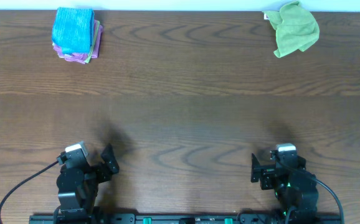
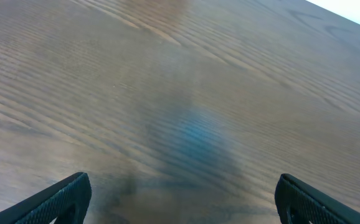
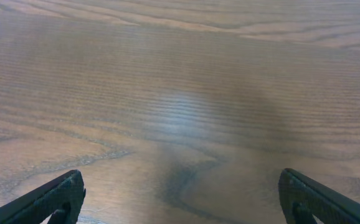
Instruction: Fold the cloth
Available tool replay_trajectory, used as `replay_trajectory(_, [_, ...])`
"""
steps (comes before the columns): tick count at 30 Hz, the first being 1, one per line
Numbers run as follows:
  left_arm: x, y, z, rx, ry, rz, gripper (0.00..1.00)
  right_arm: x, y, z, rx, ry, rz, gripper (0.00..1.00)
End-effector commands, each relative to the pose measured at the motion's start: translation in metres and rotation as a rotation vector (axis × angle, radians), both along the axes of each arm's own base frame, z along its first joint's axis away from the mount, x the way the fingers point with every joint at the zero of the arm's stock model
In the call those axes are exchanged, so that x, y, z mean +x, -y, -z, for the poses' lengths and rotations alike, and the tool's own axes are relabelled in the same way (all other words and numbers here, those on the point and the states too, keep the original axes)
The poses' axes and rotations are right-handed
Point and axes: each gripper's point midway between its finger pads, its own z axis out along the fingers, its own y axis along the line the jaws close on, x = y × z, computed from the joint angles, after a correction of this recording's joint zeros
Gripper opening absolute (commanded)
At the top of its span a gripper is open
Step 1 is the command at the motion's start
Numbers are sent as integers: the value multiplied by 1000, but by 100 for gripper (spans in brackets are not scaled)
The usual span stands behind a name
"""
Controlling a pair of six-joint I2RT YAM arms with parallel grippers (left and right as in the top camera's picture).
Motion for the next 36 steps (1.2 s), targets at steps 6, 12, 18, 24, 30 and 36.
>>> replay_trajectory(6, [0, -1, 1, 3, 2, -7, 95, 1, 3, 1, -15, 5, 11, 99])
replay_trajectory(12, [0, -1, 1, 3, 2, -7, 95, 1, 3, 1, -14, 5, 11, 99])
replay_trajectory(18, [0, -1, 1, 3, 2, -7, 95, 5, 2, -6, -7, 40, 7, 99])
replay_trajectory(24, [0, -1, 1, 3, 2, -7, 95, 31, -20, -75, 672, 246, 176, 99])
replay_trajectory(30, [0, -1, 1, 3, 2, -7, 95, 41, 15, -115, 819, 460, 373, 99])
replay_trajectory(36, [0, -1, 1, 3, 2, -7, 96, 64, 18, -99, 740, 396, 400, 99])
